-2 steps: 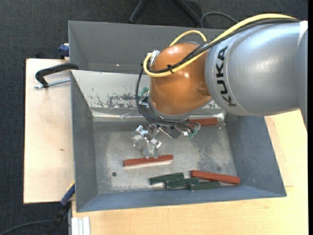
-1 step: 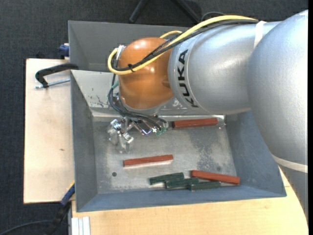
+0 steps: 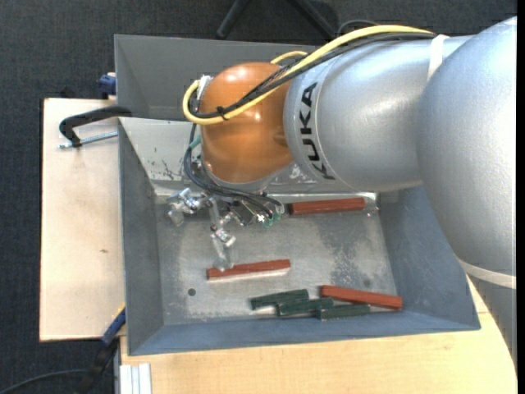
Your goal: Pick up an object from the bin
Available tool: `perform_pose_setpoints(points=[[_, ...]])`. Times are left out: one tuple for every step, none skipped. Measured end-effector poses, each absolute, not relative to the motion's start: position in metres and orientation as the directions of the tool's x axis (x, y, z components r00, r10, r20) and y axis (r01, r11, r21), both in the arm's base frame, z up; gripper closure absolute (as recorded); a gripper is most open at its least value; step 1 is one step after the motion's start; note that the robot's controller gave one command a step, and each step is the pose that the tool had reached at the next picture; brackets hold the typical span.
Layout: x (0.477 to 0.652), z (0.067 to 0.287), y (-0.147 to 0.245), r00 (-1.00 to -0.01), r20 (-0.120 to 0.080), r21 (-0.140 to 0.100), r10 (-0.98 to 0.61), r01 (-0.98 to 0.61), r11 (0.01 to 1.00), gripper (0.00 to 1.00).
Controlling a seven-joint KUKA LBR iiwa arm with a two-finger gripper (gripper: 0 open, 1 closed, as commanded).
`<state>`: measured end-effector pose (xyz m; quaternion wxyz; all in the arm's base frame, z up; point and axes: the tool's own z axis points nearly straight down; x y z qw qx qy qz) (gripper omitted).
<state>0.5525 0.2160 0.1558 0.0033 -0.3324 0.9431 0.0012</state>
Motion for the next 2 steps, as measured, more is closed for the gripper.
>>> perform_pose_setpoints(points=[[0.523, 0.067, 0.215, -0.666, 0.004, 0.003, -0.746, -0.746, 0.666, 0.0], [0.515, 0.08, 0.153, -0.536, 0.0, -0.001, -0.844, -0.844, 0.536, 0.0]])
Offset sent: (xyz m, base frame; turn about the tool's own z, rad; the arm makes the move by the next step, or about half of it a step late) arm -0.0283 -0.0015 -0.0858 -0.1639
